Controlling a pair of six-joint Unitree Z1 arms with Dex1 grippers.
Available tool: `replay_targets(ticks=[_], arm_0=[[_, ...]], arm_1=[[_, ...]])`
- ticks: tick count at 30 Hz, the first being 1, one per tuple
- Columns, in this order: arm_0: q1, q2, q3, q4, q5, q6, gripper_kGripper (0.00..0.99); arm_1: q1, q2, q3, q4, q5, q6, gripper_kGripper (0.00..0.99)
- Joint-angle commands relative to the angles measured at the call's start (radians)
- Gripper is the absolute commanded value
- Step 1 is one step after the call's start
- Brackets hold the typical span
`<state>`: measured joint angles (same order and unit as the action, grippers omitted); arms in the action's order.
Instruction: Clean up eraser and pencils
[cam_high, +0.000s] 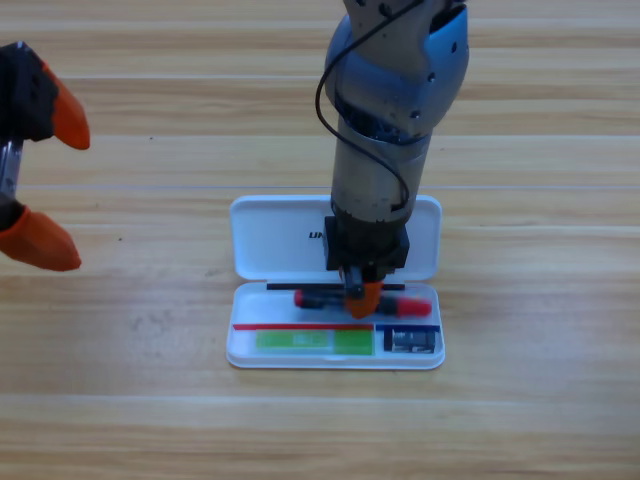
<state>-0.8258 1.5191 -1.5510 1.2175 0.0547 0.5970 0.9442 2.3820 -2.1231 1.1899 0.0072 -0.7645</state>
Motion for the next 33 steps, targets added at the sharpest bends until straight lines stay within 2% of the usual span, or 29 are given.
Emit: replay_targets(ticks=[1, 8, 10, 13, 15, 18, 21, 22, 25, 28, 30, 33], arm_0=[[0.013, -0.022, 0.022, -0.010, 0.016, 0.000, 0.989], [0.033, -0.050, -0.014, -0.036, 0.034, 0.010, 0.988], [0.097, -0.056, -0.037, -0.070, 0.027, 0.036, 0.973], [0.231, -0.050, -0.035, -0.177, -0.021, 0.095, 0.876], [0.324, -0.017, -0.032, -0.245, -0.084, 0.153, 0.753], [0.465, 0.059, -0.021, -0.334, -0.236, 0.210, 0.476], [0.582, 0.159, 0.029, -0.446, -0.429, 0.248, 0.083], [0.614, 0.188, 0.058, -0.495, -0.487, 0.248, 0.000], [0.675, 0.245, 0.180, -0.676, -0.599, 0.244, 0.000], [0.705, 0.299, 0.296, -0.823, -0.696, 0.231, 0.000], [0.708, 0.346, 0.333, -0.865, -0.731, 0.233, 0.000], [0.702, 0.431, 0.336, -0.854, -0.774, 0.256, 0.000]], arm_1=[[0.031, 0.026, 0.005, 0.010, 0.017, 0.013, 0.859], [0.051, -0.066, 0.038, 0.010, 0.060, 0.022, 0.862], [0.062, -0.112, 0.061, 0.010, 0.076, 0.027, 0.862], [0.077, -0.211, 0.121, 0.010, 0.131, 0.034, 0.862], [0.087, -0.293, 0.167, 0.010, 0.174, 0.040, 0.862], [0.090, -0.408, 0.236, -0.018, 0.234, 0.093, 0.862], [0.090, -0.546, 0.387, -0.154, 0.287, 0.169, 0.865], [0.090, -0.596, 0.445, -0.219, 0.289, 0.202, 0.881], [0.090, -0.738, 0.615, -0.385, 0.297, 0.269, 0.888], [0.090, -0.845, 0.732, -0.463, 0.303, 0.304, 0.888], [0.090, -0.891, 0.782, -0.484, 0.312, 0.310, 0.888], [0.090, -0.928, 0.818, -0.493, 0.312, 0.312, 0.890]])
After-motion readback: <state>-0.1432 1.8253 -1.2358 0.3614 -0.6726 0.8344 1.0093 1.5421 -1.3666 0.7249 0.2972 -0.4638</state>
